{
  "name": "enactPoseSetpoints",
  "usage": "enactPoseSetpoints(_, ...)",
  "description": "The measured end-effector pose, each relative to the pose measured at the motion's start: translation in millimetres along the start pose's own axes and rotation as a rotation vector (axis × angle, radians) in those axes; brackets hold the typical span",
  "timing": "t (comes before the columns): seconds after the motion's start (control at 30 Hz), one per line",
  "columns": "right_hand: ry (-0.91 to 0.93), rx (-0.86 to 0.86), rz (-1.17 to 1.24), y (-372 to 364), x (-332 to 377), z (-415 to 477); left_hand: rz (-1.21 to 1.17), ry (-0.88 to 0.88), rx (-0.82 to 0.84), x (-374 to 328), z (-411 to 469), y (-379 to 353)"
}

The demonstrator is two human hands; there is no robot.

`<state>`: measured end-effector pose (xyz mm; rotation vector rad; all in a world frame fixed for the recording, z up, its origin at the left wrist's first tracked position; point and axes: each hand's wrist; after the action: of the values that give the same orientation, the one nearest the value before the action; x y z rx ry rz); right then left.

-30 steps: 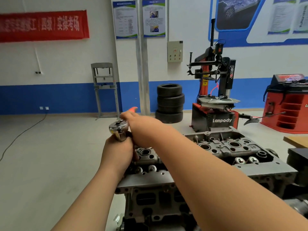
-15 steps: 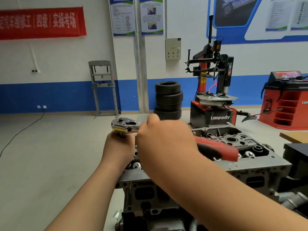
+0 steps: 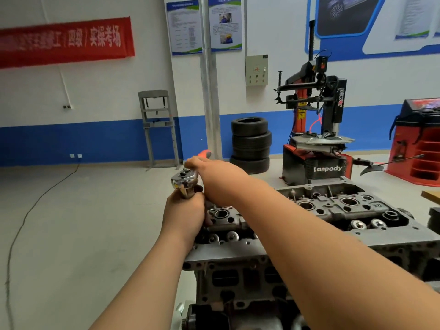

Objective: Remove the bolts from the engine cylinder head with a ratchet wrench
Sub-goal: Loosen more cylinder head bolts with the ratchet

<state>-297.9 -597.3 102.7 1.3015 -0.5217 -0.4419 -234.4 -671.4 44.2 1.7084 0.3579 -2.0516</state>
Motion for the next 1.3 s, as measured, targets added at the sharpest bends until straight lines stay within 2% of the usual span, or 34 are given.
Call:
enactPoseSetpoints(0.13,-0.072,-0.037,-0.032,1,-3,-7,-0.004,-0.002,0.003,1,3,0)
enactPoseSetpoints(0.3,-0.252,-0.166,-0.312,7,11,-61,0.049,-0.032,0.012,6,9,-2)
enactPoseSetpoints(0.5,-0.109,-0.239,-0.318,11,38,-117,0.144,-0.125,0.034,9,5,1)
enactPoseSetpoints(0.63,-0.159,-0.285,-0.298,12,22,-101,-0.023,-0.115,0.078,12,3,3)
enactPoseSetpoints(0.7,-0.169,-0.253,-0.274,13,1,-74,-0.036,-0.114,0.108,11,3,6)
enactPoseSetpoints(0.83,-0.052,-0.025,-0.012,11,-12,-14,0.119,-0.126,0.258,5,1,26)
enactPoseSetpoints(0.9,0.063,0.043,-0.015,6,-4,4,0.151,-0.125,0.312,4,0,39)
enactPoseSetpoints(1.0,0.136,0.028,-0.080,6,2,12,0.215,-0.158,0.315,6,-3,49)
enactPoseSetpoints(1.1,0.023,-0.009,-0.139,12,-2,-5,0.274,-0.204,0.292,6,-6,44)
enactPoseSetpoints(1.2,-0.146,-0.046,-0.326,14,-2,-42,0.253,-0.221,0.252,8,-5,39)
enactPoseSetpoints(1.3,-0.173,-0.157,-0.463,15,13,-86,0.155,-0.230,0.246,12,-3,36)
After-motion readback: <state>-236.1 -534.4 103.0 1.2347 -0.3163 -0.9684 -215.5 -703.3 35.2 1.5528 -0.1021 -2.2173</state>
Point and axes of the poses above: each hand's wrist, its own z-axis towards the middle knuckle, its own y-axis out of the back of the hand, x = y × z, and after that the axes turned 8 degrees about x, right-handed
